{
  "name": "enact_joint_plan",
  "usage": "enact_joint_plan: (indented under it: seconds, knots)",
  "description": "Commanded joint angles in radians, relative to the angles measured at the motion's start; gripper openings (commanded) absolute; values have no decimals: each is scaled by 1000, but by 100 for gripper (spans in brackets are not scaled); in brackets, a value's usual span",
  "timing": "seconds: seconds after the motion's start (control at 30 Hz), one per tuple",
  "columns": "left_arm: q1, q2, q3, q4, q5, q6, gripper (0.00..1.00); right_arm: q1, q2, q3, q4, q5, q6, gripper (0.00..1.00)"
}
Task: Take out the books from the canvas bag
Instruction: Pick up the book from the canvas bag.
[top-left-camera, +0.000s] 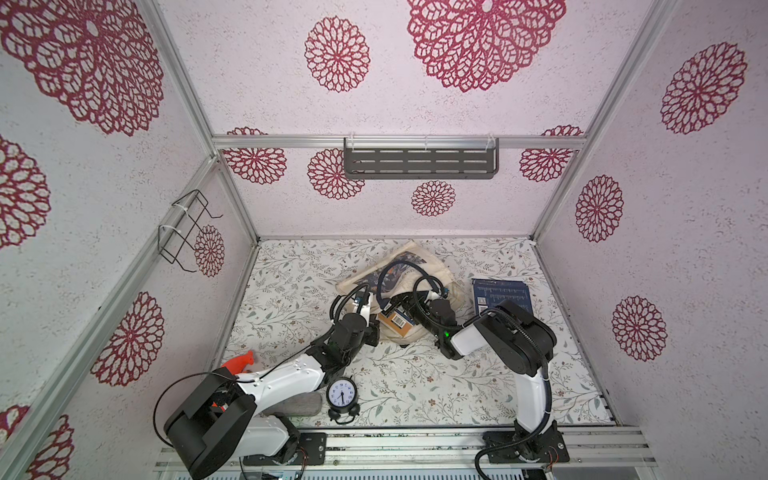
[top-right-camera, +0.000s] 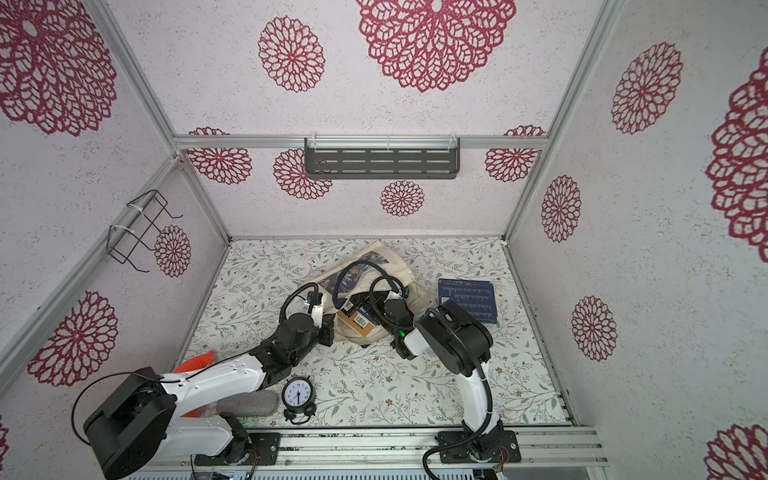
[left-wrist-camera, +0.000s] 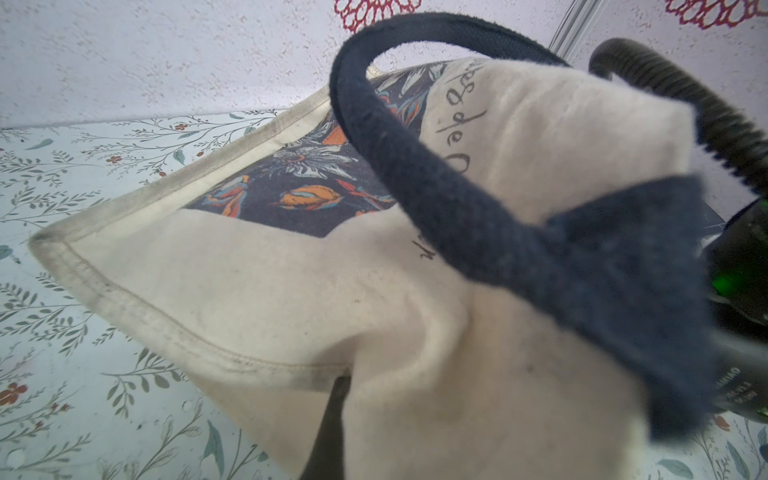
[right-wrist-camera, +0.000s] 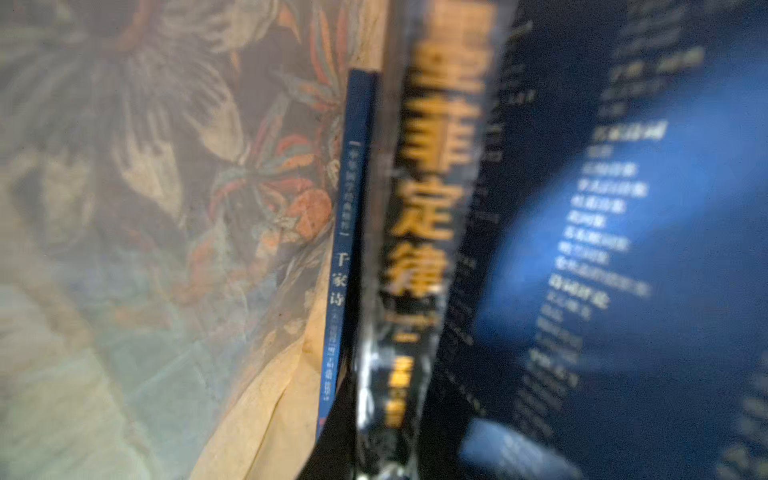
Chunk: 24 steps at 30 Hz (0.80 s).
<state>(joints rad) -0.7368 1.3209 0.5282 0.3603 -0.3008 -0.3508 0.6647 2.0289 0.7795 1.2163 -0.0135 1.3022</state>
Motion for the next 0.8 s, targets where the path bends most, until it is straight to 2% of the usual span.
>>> enact_joint_plan:
  seconds: [0.0, 0.17, 0.37, 0.57, 0.77]
  knots:
    - [-6, -2, 25, 12, 0, 0, 0, 4, -86, -57, -4, 9, -39, 13]
    - [-7, 4, 27, 11, 0, -4, 0, 9, -220, -137, -21, 21, -75, 4]
    - [-8, 1, 26, 10, -16, -10, 0, 10, -345, -178, -93, 1, -130, 0]
    - [-8, 3, 24, 16, -32, -15, 0, 10, -453, -180, -170, -7, -259, 0]
    - [-8, 1, 26, 9, -38, -15, 0, 10, -526, -186, -165, -77, -373, 0]
